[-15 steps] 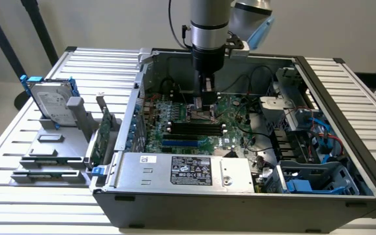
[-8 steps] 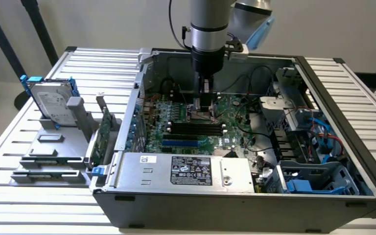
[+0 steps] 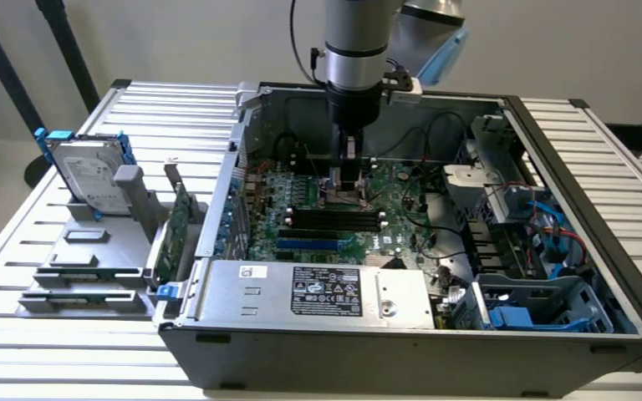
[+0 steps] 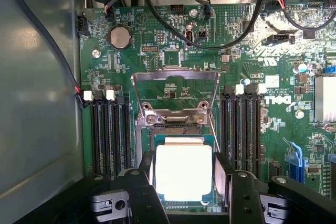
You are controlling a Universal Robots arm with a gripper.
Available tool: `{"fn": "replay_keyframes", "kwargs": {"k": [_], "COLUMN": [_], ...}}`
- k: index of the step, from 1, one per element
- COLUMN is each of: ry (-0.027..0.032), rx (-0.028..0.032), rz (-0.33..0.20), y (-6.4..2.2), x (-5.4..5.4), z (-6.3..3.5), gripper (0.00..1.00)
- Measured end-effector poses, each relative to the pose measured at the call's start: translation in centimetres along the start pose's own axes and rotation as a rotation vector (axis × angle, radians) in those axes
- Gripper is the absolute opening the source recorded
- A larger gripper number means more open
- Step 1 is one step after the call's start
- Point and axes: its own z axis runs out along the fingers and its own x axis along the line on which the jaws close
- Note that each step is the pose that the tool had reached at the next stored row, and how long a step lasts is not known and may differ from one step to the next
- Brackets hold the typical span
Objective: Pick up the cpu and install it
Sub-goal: 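Place the cpu into insertion slot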
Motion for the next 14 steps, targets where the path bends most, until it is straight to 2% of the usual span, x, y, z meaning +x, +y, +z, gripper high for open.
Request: {"fn": "replay_keyframes", "kwargs": {"k": [5, 14], "ry": [0.0091, 0.0345], "rx": [0.0006, 0.0031], "rz": [0.0, -0.006], "y": [-0.03, -0.08], "x": [0.0, 0.0], "z": [0.5, 1.1], "gripper": [0.55, 0.55]}}
